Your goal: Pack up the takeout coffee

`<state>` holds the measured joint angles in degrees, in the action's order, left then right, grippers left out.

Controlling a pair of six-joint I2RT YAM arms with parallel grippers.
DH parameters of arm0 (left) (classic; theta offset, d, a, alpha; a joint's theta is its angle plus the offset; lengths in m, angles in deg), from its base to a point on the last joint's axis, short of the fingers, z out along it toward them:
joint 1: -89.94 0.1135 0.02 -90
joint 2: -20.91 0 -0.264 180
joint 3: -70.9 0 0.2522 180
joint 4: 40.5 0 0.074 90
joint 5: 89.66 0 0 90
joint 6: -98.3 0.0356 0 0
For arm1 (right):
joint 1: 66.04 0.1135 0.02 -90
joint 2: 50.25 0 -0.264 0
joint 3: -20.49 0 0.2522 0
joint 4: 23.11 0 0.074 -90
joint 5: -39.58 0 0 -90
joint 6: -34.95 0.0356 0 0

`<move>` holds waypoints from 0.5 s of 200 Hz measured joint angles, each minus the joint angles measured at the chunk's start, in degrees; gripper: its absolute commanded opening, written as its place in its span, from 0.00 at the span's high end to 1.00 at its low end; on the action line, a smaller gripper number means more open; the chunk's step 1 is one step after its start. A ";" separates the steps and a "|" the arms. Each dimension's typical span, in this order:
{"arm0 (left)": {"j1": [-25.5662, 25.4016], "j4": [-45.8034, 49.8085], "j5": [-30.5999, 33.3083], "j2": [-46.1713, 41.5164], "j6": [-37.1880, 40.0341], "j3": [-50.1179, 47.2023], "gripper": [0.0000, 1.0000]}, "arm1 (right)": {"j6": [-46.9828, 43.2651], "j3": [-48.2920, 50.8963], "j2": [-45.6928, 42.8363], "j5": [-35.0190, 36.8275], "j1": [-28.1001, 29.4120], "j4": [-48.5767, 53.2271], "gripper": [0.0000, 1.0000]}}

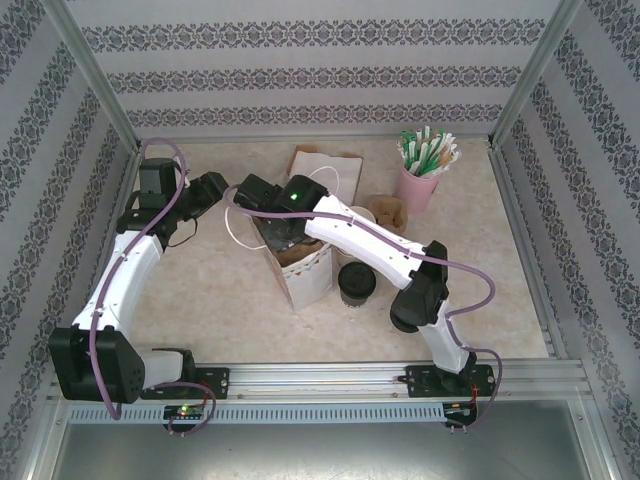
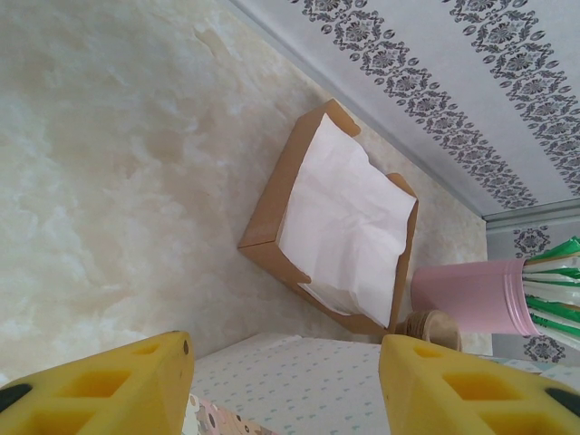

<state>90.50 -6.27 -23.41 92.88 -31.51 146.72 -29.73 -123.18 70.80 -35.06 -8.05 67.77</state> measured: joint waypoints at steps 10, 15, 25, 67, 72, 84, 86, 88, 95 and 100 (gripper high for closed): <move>0.00 -0.02 -0.04 0.00 0.02 -0.02 0.42 | -0.02 0.15 0.35 -0.07 0.00 0.00 0.66; 0.00 0.00 -0.04 0.00 0.02 -0.02 0.42 | -0.04 0.33 0.42 -0.20 0.00 -0.04 0.66; 0.00 0.00 -0.04 -0.02 0.02 -0.02 0.42 | -0.07 0.70 0.42 -0.33 0.00 -0.02 0.66; 0.00 -0.02 -0.26 0.00 0.00 -0.02 0.42 | -0.02 4.52 0.42 -1.75 -0.15 -1.22 0.66; 0.00 -0.02 -0.28 0.00 0.02 -0.02 0.43 | -0.02 5.16 0.42 -2.03 -0.17 -1.46 0.66; 0.00 0.00 -0.46 -0.02 0.02 -0.02 0.43 | 0.00 6.93 0.42 -2.99 -0.52 -2.23 0.65; 0.00 -0.02 -0.48 -0.02 0.00 -0.02 0.43 | 0.02 7.19 0.42 -3.08 -0.55 -2.36 0.66; 0.00 -0.02 -0.50 0.00 0.02 -0.02 0.43 | 0.00 7.45 0.39 -3.23 -0.61 -2.51 0.65; 0.00 0.00 -0.68 0.00 0.00 -0.02 0.43 | 0.00 8.13 0.39 -3.74 -0.79 -2.84 0.66; 0.00 -0.02 -0.72 -0.02 0.02 -0.02 0.43 | 0.02 8.55 0.42 -4.11 -0.92 -3.13 0.66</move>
<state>90.50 -6.29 -24.13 92.86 -31.49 146.70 -29.70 -114.63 71.22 -39.17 -8.96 64.65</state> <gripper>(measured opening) 0.575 0.346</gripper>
